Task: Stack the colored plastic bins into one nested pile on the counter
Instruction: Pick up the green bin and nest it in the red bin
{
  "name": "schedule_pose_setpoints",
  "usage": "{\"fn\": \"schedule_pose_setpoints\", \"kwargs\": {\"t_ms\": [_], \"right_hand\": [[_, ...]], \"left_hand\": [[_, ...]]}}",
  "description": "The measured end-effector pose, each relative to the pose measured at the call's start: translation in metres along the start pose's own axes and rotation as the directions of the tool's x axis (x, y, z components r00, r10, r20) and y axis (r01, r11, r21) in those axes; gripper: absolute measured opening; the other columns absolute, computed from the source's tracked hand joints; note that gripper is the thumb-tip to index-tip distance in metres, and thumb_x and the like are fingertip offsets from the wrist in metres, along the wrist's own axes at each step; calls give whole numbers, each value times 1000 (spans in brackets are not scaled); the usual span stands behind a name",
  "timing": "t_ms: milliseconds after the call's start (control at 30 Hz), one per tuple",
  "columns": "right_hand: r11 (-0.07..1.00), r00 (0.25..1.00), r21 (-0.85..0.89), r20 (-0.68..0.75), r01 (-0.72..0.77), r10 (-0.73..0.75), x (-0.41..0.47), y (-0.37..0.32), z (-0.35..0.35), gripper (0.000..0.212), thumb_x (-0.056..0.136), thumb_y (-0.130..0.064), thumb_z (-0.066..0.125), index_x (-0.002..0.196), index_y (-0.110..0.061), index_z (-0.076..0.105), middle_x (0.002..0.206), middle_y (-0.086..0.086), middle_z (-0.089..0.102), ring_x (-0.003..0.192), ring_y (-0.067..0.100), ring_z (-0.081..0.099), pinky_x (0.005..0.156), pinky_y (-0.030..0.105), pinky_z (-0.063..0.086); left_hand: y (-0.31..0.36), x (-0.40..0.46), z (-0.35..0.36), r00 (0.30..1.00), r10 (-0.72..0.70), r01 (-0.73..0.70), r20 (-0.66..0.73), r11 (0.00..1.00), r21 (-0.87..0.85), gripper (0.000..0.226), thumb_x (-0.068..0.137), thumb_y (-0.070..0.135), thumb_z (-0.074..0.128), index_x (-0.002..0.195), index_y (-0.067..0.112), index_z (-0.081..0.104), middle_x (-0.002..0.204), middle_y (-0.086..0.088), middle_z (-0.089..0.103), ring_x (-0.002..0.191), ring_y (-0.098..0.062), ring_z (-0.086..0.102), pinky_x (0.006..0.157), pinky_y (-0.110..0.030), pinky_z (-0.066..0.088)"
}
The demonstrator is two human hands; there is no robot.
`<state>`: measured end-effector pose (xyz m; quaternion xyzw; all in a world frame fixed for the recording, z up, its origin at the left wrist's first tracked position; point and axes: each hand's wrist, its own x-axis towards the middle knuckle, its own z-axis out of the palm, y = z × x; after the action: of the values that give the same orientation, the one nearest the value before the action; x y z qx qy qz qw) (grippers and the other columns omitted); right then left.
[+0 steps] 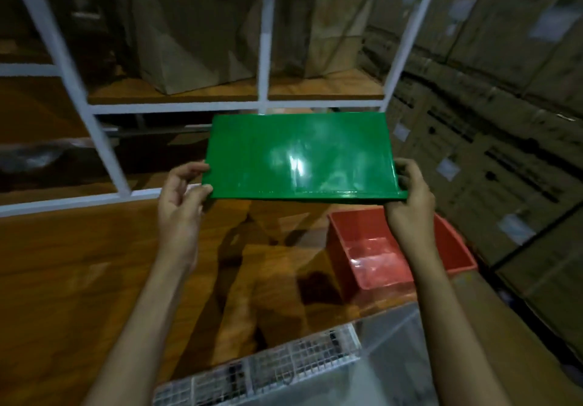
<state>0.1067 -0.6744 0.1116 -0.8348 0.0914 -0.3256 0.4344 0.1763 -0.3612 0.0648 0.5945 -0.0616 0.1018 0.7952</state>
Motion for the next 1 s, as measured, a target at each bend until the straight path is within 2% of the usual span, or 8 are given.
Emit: {"fn": "schedule_pose_setpoints", "kwargs": {"t_ms": [100,200,300,433,500,667,867,1000], "right_hand": [[999,992,33,-119,-38,42,13,26,-65,29,99,0,58,112,-24,65,91,-22,70,81,-14,68,62,11,50],[990,974,-69,-200,-123,107,43,55,-127,21,95,-9,52,88,-24,66,80,-7,70,78,11,67,63,33,46],[954,958,-162,-181,-254,225,79,85,-168,27,98,-18,54,70,-20,54,73,2,60,83,33,63,67,42,42],[946,950,-141,-158,-292,269,112,116,-180,38,100,-42,63,69,-20,58,68,0,61,78,30,68,56,37,38],[964,961,-37,-99,-262,258,122,135,-180,36,96,-60,67,89,-25,71,82,-5,74,80,14,73,62,35,56],[981,984,-158,118,-111,131,126,187,-183,44,105,-37,63,147,-29,50,128,-16,64,121,14,67,95,39,60],[938,942,-248,176,-240,288,131,246,-181,33,111,-31,54,142,-29,43,123,-18,63,87,-1,71,68,26,62],[930,950,-291,144,-226,276,134,273,-171,34,107,-30,62,140,-23,56,125,-6,64,104,7,62,72,18,48]], "left_hand": [[16,-26,67,984,180,-180,15,982,52,29,107,13,60,127,33,61,140,4,67,132,-17,67,94,-26,61],[25,-40,116,941,307,-334,144,914,232,38,103,25,67,138,31,54,143,5,66,134,-13,65,87,-21,63],[5,-47,156,886,397,-459,238,683,568,30,109,34,58,138,41,55,122,16,64,107,-3,65,69,-12,56],[-42,-47,203,805,556,-516,205,487,705,28,114,13,49,129,-6,62,105,-19,59,89,-4,42,64,-14,33],[-58,-41,224,802,588,-473,108,514,715,29,114,12,47,124,-9,65,99,-20,57,85,-7,42,64,-16,30],[-91,-14,258,923,385,-262,-18,659,705,38,114,27,48,138,4,67,106,-16,65,91,-28,60,73,-31,38],[-134,1,280,995,97,-80,15,713,696,48,109,30,57,157,29,56,101,-16,77,87,-44,70,68,-50,54],[-149,3,283,996,81,-32,-24,627,779,46,108,31,57,154,29,60,128,-18,76,106,-44,73,90,-52,58]]}}
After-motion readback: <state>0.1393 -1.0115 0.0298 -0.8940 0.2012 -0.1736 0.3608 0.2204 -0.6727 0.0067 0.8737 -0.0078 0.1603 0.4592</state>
